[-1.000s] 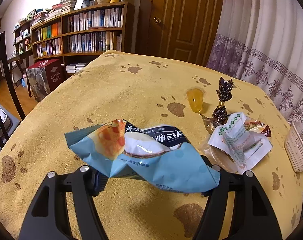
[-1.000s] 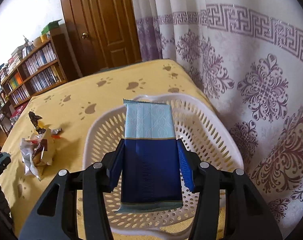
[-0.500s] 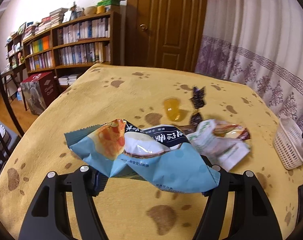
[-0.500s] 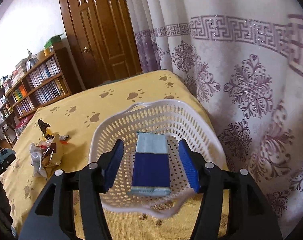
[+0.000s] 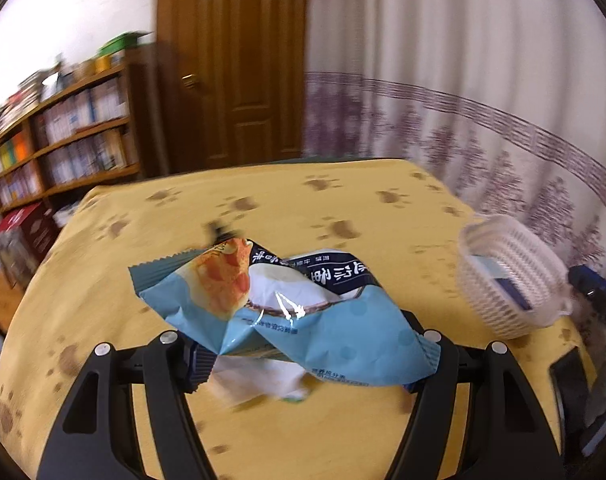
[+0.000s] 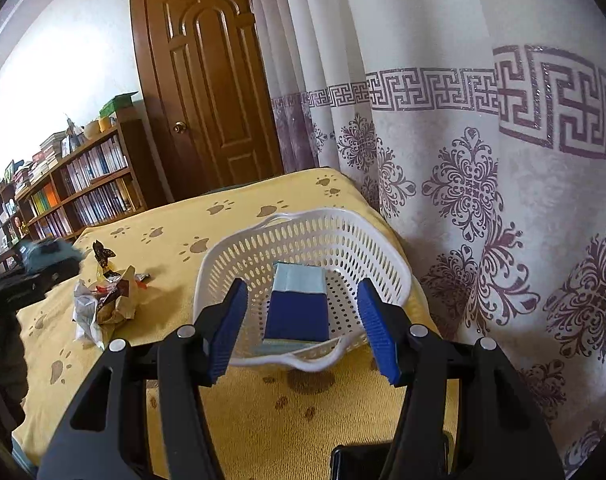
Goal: Organize snacks
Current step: 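Release the wafer pack into the basket while the left tool drops the chip bag in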
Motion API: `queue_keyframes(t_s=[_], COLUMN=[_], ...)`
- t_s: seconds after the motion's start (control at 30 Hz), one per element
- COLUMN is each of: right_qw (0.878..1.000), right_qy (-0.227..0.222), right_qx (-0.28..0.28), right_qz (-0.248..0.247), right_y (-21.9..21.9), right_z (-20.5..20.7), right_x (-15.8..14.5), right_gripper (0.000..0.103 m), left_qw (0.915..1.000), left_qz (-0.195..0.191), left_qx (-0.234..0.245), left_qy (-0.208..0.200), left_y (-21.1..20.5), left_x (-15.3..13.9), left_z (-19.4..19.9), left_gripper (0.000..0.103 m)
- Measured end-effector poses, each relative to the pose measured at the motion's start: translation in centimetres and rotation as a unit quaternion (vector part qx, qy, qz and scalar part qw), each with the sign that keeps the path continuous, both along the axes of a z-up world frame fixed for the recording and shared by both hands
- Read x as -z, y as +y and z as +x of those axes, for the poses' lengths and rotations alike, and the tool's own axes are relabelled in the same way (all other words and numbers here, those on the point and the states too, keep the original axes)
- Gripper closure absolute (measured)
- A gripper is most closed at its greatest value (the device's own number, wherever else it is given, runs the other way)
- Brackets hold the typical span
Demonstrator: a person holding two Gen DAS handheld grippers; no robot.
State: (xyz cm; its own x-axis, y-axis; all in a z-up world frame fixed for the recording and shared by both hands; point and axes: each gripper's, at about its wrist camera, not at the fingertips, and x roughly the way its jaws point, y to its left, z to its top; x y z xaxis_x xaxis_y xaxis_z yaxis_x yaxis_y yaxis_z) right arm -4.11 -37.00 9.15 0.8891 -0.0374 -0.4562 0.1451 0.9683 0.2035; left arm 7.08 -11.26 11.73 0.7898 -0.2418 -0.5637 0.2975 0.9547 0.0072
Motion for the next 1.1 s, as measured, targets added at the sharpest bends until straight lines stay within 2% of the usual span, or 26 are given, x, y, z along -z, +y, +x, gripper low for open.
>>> queue_keyframes(t_s=[0.17, 0.3, 0.5, 0.67, 0.73, 0.77, 0.8, 1.1], right_qw=[1.0, 1.0, 1.0, 0.999, 0.999, 0.999, 0.999, 0.999], right_qy=[-0.003, -0.003, -0.005, -0.002, -0.001, -0.001, 0.0, 0.0], right_qx=[0.001, 0.002, 0.007, 0.01, 0.012, 0.013, 0.013, 0.011], right_qz=[0.013, 0.021, 0.028, 0.034, 0.033, 0.033, 0.034, 0.031], right_y=[-0.5, -0.9, -1.4, -1.5, -1.5, -1.5, -1.5, -0.7], right_z=[-0.6, -1.0, -1.5, -1.4, -1.4, -1.4, -1.4, -1.4], right_x=[0.6, 0.8, 1.1, 1.4, 1.5, 1.5, 1.5, 1.2], right_gripper=[0.044, 0.044, 0.044, 0.044, 0.044, 0.044, 0.044, 0.044], left_qw=[0.9977, 0.9935, 0.9865, 0.9819, 0.98, 0.9801, 0.9804, 0.9846], left_qz=[0.014, 0.009, -0.007, -0.009, -0.007, -0.007, -0.012, -0.037], left_qx=[0.066, 0.114, 0.162, 0.187, 0.195, 0.195, 0.193, 0.167], left_qy=[-0.004, -0.001, 0.023, 0.031, 0.037, 0.039, 0.037, 0.036], left_y=[-6.3, -10.7, -15.1, -16.8, -17.5, -17.6, -17.4, -14.4], left_x=[-0.3, -0.3, 0.4, 0.8, 1.1, 1.2, 1.1, 0.5], left_z=[0.5, 1.1, 2.3, 2.6, 2.7, 2.7, 2.8, 3.0], left_gripper=[0.035, 0.035, 0.035, 0.034, 0.024, 0.013, 0.012, 0.012])
